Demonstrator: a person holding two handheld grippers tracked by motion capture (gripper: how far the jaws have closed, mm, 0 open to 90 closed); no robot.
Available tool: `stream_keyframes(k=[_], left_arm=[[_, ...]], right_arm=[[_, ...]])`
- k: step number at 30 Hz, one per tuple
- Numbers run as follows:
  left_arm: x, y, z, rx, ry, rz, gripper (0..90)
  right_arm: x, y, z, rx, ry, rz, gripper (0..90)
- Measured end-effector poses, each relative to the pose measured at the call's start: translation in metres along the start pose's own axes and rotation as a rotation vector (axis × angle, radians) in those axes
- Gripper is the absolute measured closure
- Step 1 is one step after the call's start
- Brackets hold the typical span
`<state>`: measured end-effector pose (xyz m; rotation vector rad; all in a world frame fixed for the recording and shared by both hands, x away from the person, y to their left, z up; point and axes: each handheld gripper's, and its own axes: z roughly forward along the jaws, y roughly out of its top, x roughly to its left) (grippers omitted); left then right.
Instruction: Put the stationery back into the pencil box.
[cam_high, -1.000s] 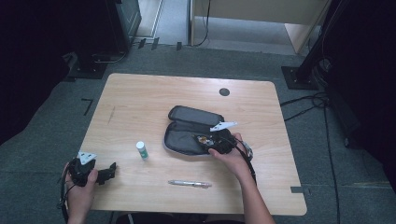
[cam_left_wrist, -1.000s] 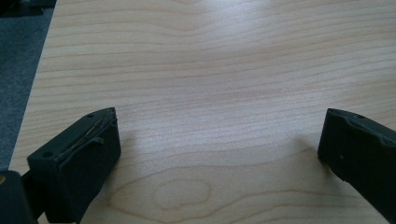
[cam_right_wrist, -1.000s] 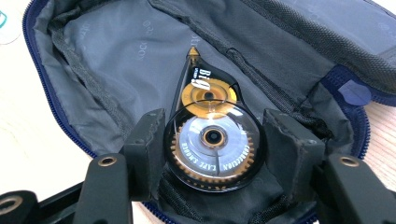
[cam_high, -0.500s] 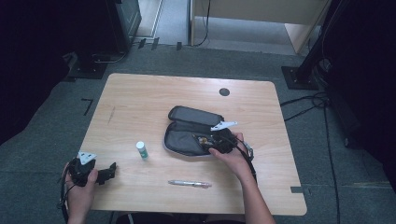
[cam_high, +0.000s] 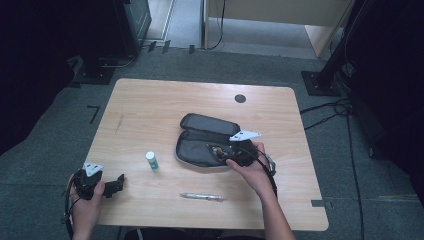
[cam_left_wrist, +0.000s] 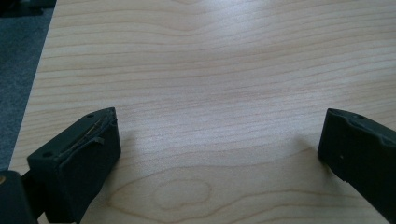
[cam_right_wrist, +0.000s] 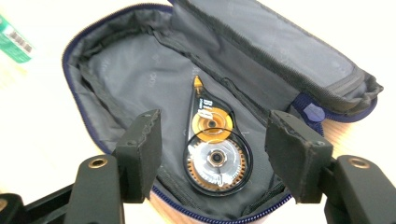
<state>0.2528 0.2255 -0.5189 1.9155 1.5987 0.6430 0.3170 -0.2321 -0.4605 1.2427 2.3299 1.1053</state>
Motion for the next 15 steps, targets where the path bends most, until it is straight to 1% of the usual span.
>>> stream_keyframes(k=[7,15], left_arm=[[0.0,0.0,0.0,-0.001,0.0,-0.001,0.0],[0.0,0.0,0.0,-0.001,0.0,-0.001,0.0]], right_arm=[[0.004,-0.005,-0.015,-0.038,-0.005,-0.003,38.5],[0.0,-0.02,-0.027,-0.06,-0.018,0.011,38.3]])
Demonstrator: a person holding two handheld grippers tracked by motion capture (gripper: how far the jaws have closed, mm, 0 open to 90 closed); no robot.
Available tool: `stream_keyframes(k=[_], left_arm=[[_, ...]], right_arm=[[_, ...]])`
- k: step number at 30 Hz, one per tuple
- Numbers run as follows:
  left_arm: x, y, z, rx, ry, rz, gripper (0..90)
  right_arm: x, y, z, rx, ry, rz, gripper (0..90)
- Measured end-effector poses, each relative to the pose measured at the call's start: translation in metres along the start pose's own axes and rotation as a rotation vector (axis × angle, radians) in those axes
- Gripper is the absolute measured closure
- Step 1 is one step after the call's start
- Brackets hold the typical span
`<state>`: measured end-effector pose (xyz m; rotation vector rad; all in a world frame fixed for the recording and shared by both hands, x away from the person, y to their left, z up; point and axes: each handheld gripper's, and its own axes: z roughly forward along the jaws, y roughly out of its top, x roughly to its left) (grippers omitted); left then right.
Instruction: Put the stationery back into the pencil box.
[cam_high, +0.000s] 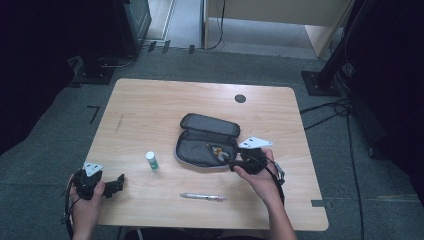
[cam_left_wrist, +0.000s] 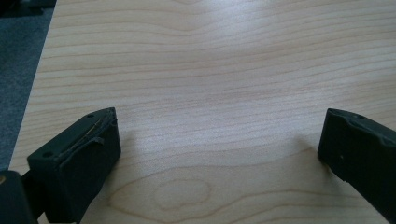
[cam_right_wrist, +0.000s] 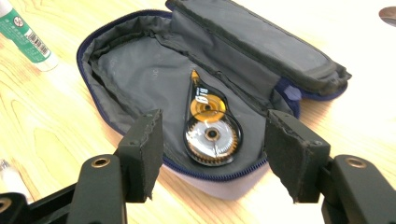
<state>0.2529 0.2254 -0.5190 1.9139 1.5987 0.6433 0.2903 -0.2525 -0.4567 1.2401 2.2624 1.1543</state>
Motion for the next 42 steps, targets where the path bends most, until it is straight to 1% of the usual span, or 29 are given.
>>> stream_keyframes(k=[5,7,10,13,17,21,24,29,32,33,35,38,39,42], left_arm=[[0.0,0.0,0.0,-0.001,-0.001,0.001,0.0],[0.0,0.0,0.0,0.0,-0.001,0.003,0.0],[0.0,0.0,0.0,-0.001,-0.001,0.004,0.0],[0.0,0.0,0.0,-0.001,-0.002,0.004,0.0],[0.0,0.0,0.0,-0.001,-0.001,0.003,0.0],[0.0,0.0,0.0,-0.001,-0.001,0.002,0.0],[0.0,0.0,0.0,-0.001,-0.001,0.003,0.0],[0.0,0.0,0.0,-0.001,-0.001,0.004,0.0],[0.0,0.0,0.0,-0.001,-0.001,0.002,0.0],[0.0,0.0,0.0,-0.001,-0.001,0.004,0.0],[0.0,0.0,0.0,-0.001,-0.001,0.004,0.0],[0.0,0.0,0.0,-0.001,-0.001,0.004,0.0],[0.0,0.0,0.0,-0.001,-0.001,0.002,0.0],[0.0,0.0,0.0,-0.001,-0.001,0.004,0.0]], right_arm=[[-0.004,-0.01,-0.008,-0.011,-0.007,0.021,37.9],[-0.005,-0.013,-0.011,-0.008,-0.01,0.021,37.8],[-0.005,-0.018,-0.015,-0.019,-0.013,0.025,37.9],[-0.003,-0.023,-0.02,-0.025,-0.011,0.028,38.3],[0.002,-0.029,-0.024,-0.036,-0.007,0.017,39.2],[0.009,-0.033,-0.027,-0.04,0.007,0.009,40.5],[0.015,-0.036,-0.028,-0.044,0.024,0.004,42.2],[0.027,-0.04,-0.026,-0.048,0.067,-0.021,45.5],[0.034,-0.043,-0.022,-0.046,0.099,-0.037,47.7],[0.037,-0.043,-0.02,-0.037,0.108,-0.042,48.2],[0.042,-0.044,-0.016,-0.032,0.128,-0.063,49.1],[0.049,-0.045,-0.011,-0.023,0.162,-0.072,51.2],[0.052,-0.045,-0.01,-0.019,0.177,-0.074,52.1],[0.061,-0.045,-0.004,-0.013,0.219,-0.101,54.0]])
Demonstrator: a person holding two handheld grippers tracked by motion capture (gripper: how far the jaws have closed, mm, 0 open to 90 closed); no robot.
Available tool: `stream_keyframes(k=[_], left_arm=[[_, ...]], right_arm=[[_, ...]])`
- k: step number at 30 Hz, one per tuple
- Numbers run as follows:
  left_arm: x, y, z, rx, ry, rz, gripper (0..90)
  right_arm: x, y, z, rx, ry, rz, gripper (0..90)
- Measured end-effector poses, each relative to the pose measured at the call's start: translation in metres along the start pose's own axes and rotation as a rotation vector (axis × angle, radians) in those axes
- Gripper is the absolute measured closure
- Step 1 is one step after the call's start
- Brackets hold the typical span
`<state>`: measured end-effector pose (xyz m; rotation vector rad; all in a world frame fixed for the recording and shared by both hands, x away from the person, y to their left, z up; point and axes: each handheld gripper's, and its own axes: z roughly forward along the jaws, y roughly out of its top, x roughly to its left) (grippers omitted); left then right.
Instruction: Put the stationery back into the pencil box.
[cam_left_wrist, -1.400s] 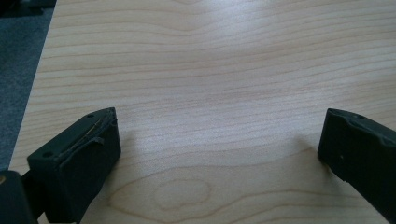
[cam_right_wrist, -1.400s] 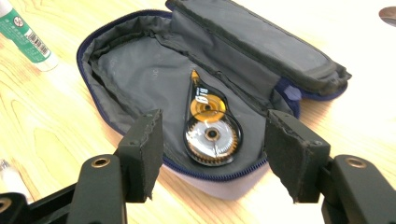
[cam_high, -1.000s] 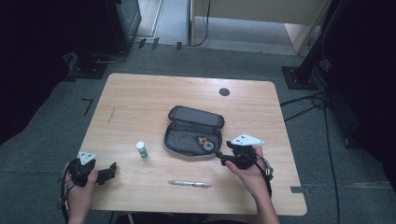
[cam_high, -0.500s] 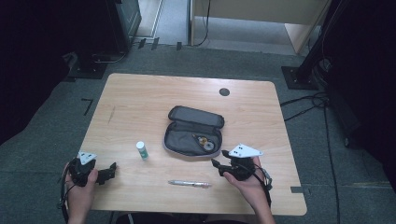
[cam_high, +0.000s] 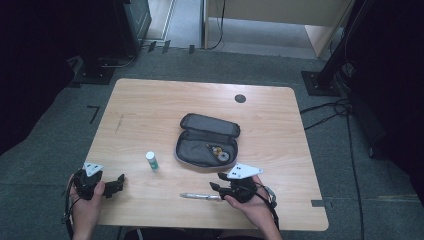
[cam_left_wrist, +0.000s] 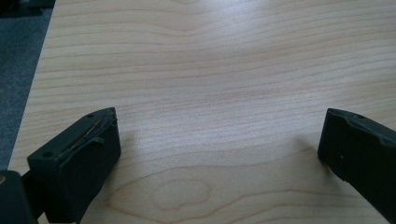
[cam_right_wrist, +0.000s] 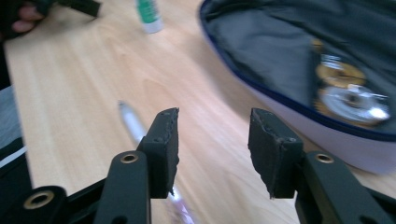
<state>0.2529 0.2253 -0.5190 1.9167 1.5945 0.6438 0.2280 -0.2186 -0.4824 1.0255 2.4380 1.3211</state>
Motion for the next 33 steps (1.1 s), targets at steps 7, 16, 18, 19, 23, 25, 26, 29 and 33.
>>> stream_keyframes(k=[7,16,18,19,23,25,26,29,33], left_arm=[[0.0,0.0,0.0,0.0,0.0,0.0,0.0],[0.0,0.0,0.0,0.0,0.0,0.0,0.0],[0.0,0.0,0.0,0.0,0.0,0.0,0.0],[0.0,0.0,0.0,0.0,0.0,0.0,0.0],[0.0,0.0,0.0,0.0,0.0,0.0,0.0],[0.0,0.0,0.0,0.0,0.0,0.0,0.0],[0.0,0.0,0.0,0.0,0.0,0.0,0.0],[0.0,0.0,0.0,0.0,0.0,-0.001,0.0],[0.0,0.0,0.0,0.0,0.0,0.0,0.0]], right_arm=[[0.012,0.001,0.015,0.022,0.054,-0.035,59.1],[0.021,0.002,0.028,0.051,0.094,-0.078,62.7],[0.023,0.002,0.03,0.055,0.099,-0.078,63.0],[0.023,0.002,0.031,0.058,0.102,-0.078,63.1],[0.026,0.001,0.035,0.066,0.107,-0.083,63.3],[0.027,0.001,0.037,0.07,0.11,-0.091,63.3],[0.027,0.001,0.038,0.072,0.11,-0.094,63.5],[0.029,0.001,0.04,0.081,0.111,-0.101,63.5],[0.031,0.002,0.043,0.092,0.104,-0.112,63.8]])
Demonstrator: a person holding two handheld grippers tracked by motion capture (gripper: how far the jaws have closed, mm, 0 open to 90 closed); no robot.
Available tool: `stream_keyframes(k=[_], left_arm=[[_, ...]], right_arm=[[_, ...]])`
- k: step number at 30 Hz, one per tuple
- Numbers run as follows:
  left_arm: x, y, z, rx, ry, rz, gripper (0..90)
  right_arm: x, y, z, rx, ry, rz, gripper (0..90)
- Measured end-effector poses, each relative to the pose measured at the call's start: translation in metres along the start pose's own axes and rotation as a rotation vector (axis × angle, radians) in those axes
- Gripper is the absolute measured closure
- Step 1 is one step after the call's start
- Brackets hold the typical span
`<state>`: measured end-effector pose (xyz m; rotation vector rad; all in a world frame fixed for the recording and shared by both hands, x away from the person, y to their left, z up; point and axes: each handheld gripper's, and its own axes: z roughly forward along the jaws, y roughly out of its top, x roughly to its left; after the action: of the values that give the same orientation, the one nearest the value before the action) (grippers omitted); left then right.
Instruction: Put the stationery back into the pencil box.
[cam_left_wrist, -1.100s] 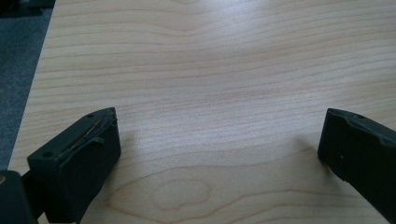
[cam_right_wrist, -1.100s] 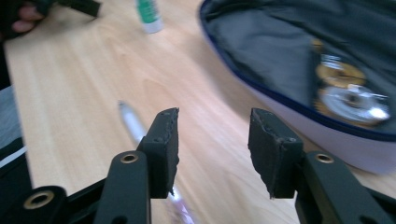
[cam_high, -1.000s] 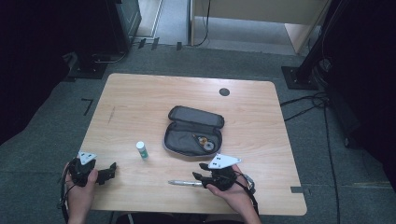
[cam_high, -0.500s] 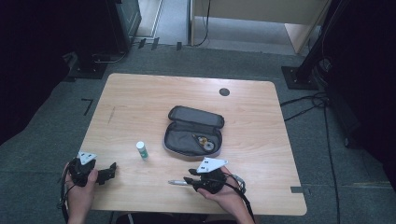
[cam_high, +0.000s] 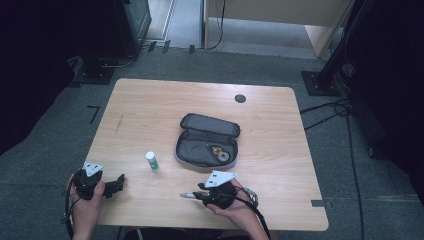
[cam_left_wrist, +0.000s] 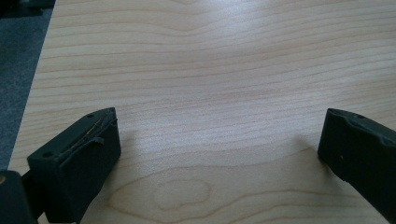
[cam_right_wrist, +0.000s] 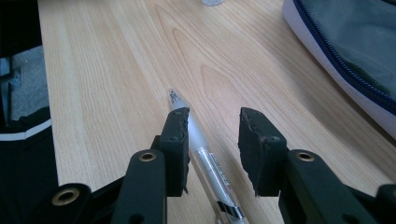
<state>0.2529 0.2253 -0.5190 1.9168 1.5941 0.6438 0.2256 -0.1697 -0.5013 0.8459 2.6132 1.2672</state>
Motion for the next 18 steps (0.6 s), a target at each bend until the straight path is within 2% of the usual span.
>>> stream_keyframes(k=[18], left_arm=[[0.0,0.0,0.0,0.0,0.0,0.0,0.0]], right_arm=[[0.008,-0.001,0.014,0.074,-0.036,-0.072,67.5]])
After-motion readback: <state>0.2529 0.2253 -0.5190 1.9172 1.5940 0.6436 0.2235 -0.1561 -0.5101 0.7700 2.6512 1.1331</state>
